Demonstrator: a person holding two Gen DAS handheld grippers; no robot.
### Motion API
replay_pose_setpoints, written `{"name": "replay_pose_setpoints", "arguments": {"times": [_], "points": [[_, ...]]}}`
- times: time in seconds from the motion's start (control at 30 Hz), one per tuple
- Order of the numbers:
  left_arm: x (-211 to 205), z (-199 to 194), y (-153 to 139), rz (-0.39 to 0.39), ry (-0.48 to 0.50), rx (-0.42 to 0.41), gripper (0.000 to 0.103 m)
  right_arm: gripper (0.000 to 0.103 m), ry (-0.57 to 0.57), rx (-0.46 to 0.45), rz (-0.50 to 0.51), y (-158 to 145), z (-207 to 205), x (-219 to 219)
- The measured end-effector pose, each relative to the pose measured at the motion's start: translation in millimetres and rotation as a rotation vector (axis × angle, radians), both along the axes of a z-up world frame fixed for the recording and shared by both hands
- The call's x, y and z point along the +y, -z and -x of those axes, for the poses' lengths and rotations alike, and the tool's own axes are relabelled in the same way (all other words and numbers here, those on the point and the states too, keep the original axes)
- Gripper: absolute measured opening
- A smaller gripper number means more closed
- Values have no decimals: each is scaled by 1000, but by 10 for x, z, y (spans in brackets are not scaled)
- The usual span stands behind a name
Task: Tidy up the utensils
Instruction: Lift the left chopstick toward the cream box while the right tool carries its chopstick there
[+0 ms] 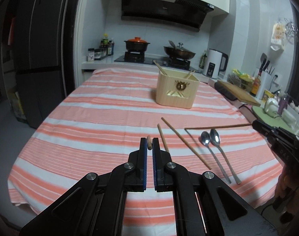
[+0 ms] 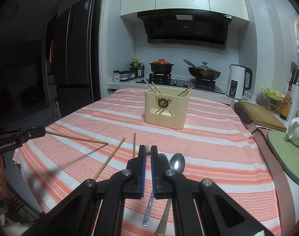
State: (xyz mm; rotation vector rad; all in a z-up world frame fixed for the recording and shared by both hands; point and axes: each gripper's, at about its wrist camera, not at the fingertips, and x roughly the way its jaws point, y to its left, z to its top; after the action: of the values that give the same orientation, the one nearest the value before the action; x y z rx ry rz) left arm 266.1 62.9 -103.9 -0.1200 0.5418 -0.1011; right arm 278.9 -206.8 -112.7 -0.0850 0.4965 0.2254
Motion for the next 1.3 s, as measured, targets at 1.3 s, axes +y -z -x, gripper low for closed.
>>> {"name": "replay_pose_setpoints", "arguments": {"times": [1.3], "points": [[-58,-248,-930,22,105,-46,2,5,-92,-89,-97,-1044,-268,-90]]}}
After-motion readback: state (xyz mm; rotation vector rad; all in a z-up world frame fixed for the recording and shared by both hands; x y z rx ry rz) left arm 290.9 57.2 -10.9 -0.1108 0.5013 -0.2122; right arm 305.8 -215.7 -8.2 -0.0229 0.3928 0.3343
